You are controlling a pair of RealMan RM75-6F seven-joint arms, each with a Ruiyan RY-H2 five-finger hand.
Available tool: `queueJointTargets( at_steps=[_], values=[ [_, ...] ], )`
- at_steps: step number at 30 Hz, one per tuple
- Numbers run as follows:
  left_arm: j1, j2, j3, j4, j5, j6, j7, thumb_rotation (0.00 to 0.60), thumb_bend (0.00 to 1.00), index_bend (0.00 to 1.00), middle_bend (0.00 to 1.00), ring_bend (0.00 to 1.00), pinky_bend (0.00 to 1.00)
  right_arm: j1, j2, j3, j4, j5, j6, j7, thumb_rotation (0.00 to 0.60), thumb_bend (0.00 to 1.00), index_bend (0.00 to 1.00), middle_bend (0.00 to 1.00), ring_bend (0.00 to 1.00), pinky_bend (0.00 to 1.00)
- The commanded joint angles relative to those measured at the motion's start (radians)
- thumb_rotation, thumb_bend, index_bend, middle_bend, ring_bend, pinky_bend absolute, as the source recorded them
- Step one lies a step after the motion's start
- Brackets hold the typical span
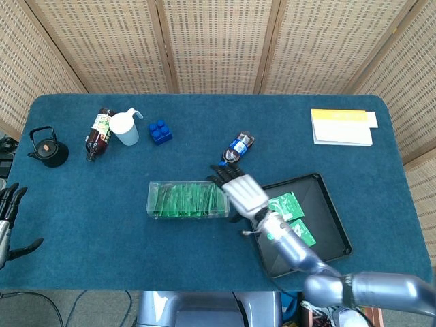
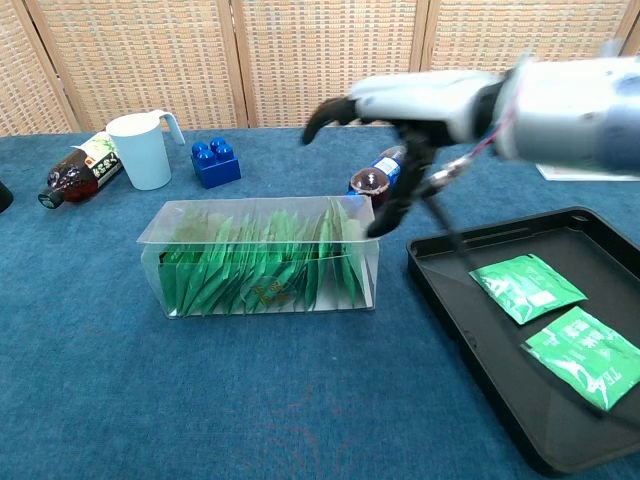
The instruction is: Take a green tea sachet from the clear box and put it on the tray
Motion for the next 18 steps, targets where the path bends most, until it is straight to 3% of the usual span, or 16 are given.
queueJointTargets(
  at_steps=[1, 18],
  values=[
    [-0.002, -0.001, -0.002, 0.001, -0.006, -0.004, 0.0, 0.6, 0.1, 0.0, 0.0, 0.0, 0.0, 0.048, -0.054, -0.009, 0.031, 0.052, 0.025, -0.04, 0.6, 0.26, 0.23, 0.0, 0.0, 0.0],
    [-0.007, 0.007, -0.006, 0.001, -0.029, -0.019, -0.025, 0.6, 0.1, 0.0, 0.0, 0.0, 0.0, 0.128, -0.167, -0.021, 0.156, 0.153, 0.085, -0.039, 0.6, 0.33, 0.31, 0.0, 0.0, 0.0]
  ],
)
